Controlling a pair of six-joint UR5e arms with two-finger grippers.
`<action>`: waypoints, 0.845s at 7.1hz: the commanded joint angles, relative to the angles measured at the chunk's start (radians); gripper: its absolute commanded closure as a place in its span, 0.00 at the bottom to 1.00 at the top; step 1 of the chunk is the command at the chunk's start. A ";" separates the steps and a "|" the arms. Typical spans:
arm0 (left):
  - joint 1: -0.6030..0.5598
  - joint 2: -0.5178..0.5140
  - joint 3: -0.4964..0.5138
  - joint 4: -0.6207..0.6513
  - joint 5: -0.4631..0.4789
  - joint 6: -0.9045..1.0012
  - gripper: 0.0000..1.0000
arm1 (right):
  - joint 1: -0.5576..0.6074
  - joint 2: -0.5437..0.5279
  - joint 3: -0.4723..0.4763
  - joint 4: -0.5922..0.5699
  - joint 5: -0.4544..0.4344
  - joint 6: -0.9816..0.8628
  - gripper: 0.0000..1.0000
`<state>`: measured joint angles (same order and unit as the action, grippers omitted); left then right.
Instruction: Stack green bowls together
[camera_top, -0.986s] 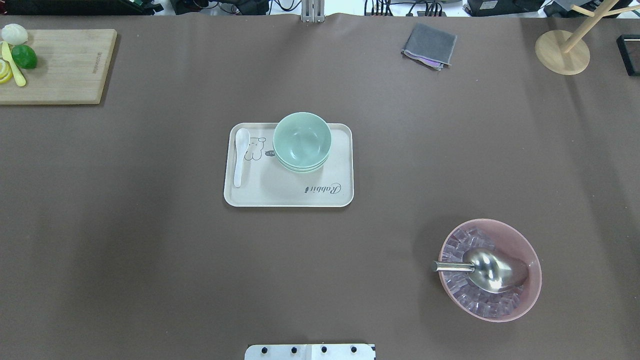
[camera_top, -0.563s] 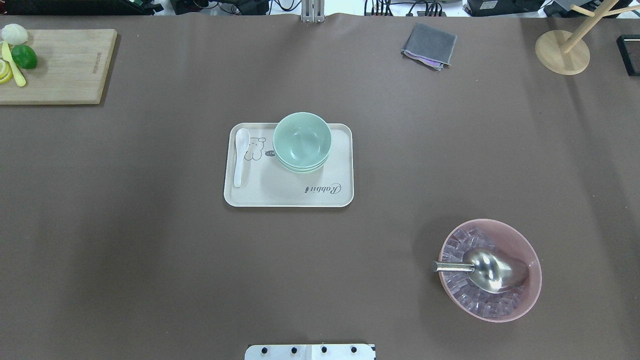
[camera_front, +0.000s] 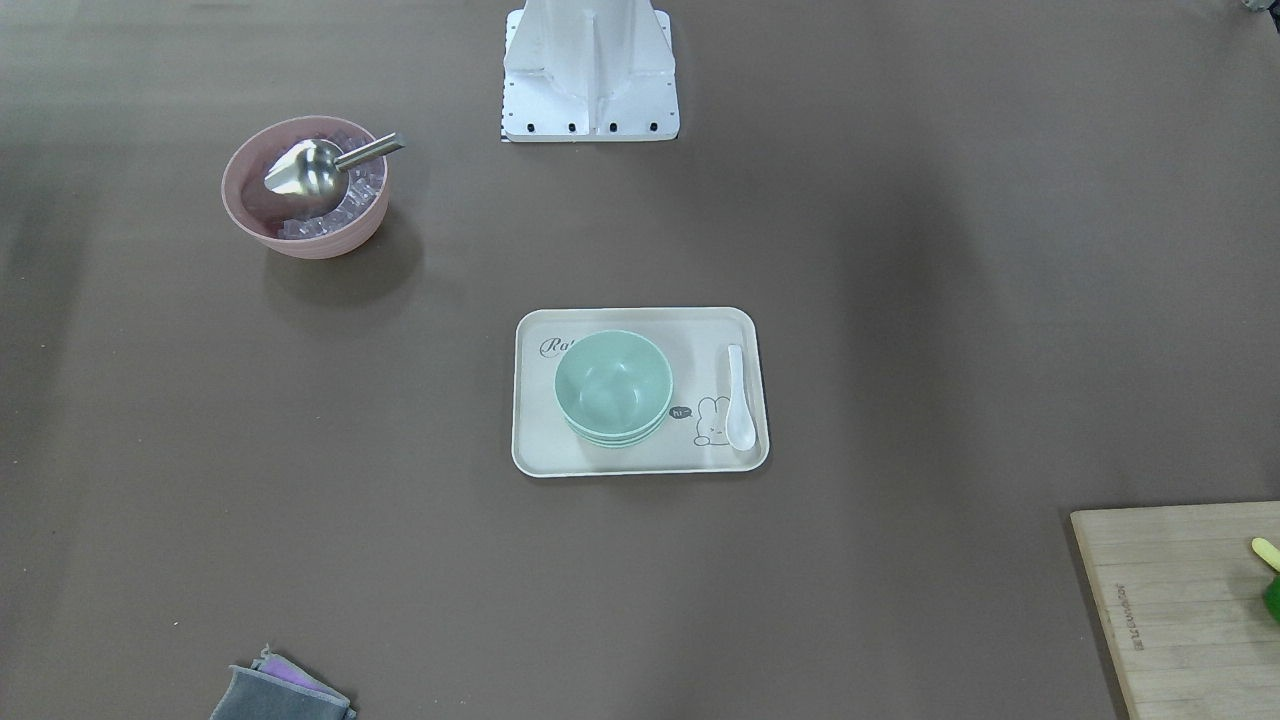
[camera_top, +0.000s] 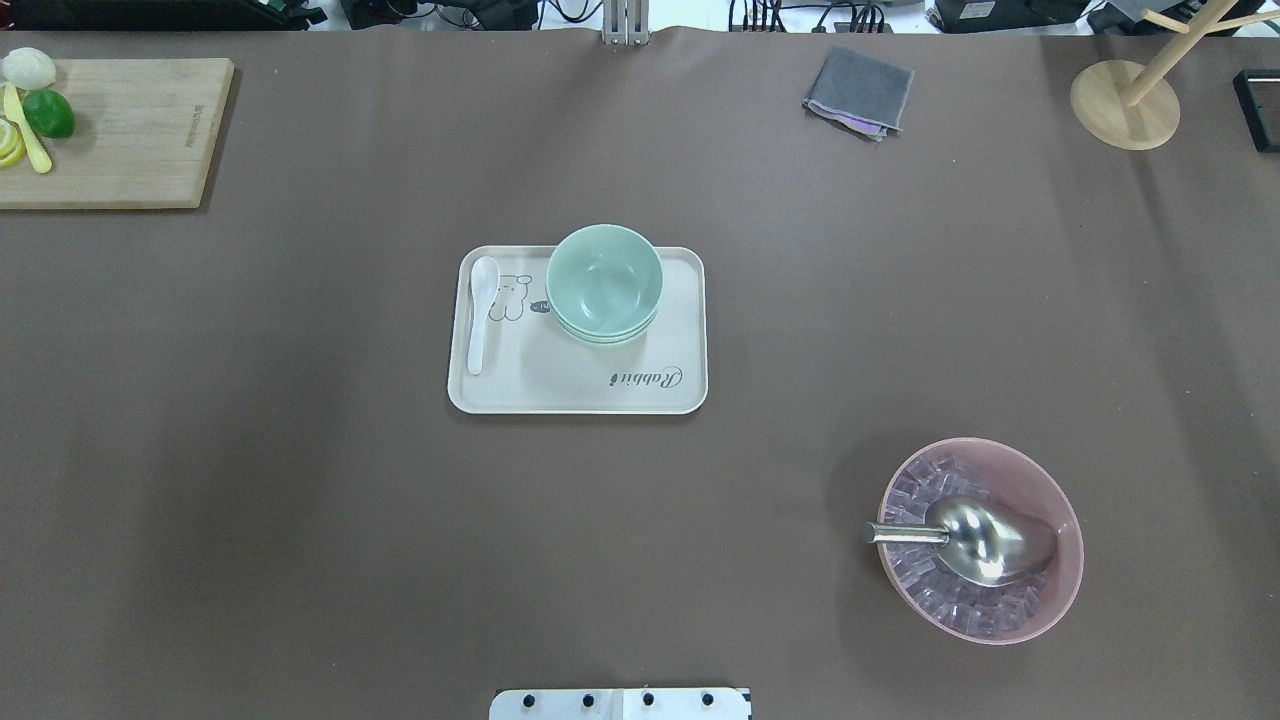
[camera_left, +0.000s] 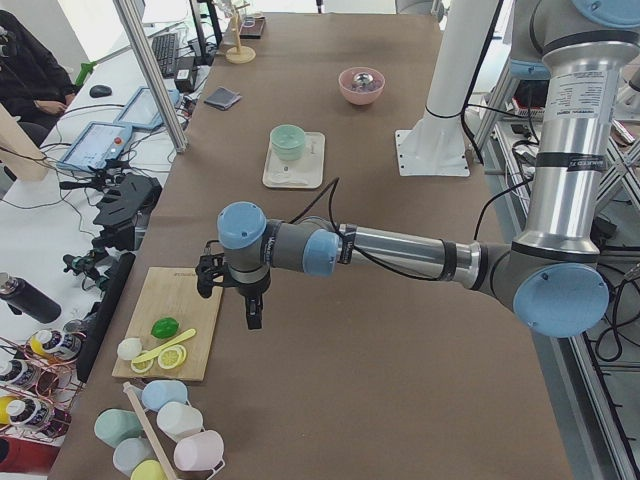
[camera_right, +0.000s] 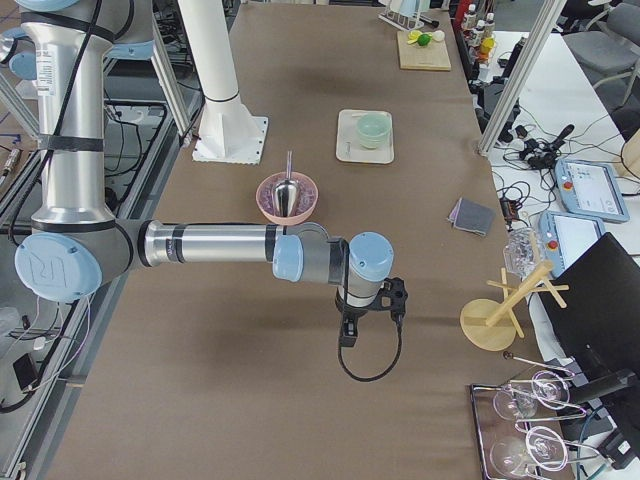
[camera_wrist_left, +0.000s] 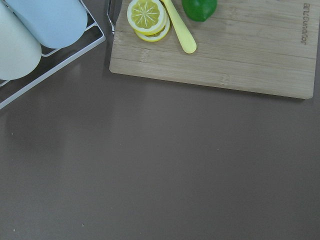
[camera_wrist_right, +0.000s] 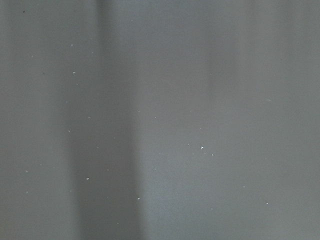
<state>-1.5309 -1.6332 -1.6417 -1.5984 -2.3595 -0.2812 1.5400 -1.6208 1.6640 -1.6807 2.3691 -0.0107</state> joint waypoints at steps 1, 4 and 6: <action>0.000 0.000 0.005 0.002 0.000 -0.001 0.02 | 0.000 -0.002 0.002 0.001 0.010 0.000 0.00; 0.000 0.000 0.011 0.000 0.000 -0.003 0.02 | -0.001 0.001 0.002 0.001 0.009 0.000 0.00; 0.000 0.000 0.011 0.000 0.000 -0.004 0.02 | 0.000 0.006 0.002 0.001 0.010 0.000 0.00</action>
<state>-1.5309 -1.6337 -1.6310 -1.5984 -2.3592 -0.2845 1.5397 -1.6176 1.6656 -1.6797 2.3786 -0.0107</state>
